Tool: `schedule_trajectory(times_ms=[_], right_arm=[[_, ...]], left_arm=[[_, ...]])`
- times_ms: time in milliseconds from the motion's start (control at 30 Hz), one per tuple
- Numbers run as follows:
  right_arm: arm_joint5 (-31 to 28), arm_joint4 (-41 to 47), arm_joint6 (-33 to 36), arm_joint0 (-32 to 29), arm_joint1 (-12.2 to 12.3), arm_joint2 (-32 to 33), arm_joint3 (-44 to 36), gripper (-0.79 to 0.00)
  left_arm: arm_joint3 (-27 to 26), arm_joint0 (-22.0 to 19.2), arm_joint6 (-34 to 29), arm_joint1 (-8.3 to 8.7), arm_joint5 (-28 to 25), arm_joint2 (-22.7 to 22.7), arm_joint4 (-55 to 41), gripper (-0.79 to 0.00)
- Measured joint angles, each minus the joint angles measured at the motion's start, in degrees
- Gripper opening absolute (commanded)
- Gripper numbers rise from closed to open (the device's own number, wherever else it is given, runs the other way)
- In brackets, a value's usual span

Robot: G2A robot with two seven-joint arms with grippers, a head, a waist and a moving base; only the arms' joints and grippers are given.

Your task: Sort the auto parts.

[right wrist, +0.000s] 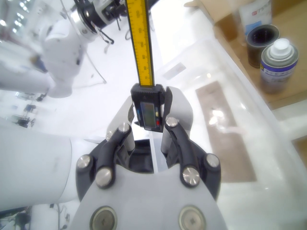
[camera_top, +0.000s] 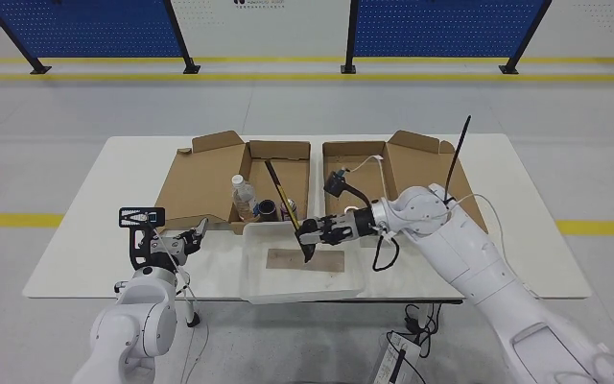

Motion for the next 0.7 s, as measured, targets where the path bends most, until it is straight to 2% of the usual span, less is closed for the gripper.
schedule_trajectory(times_ms=[433,700], right_arm=[[6.8,-5.54,-4.11,-0.83,1.11,3.1,-4.23,-0.785],[14.39,-9.64,-6.93,-1.34,1.71,5.02,-6.5,-0.785]], left_arm=[[0.0,0.0,0.0,0.0,0.0,0.0,0.0,0.0],[0.0,0.0,0.0,0.0,0.0,0.0,0.0,0.0]])
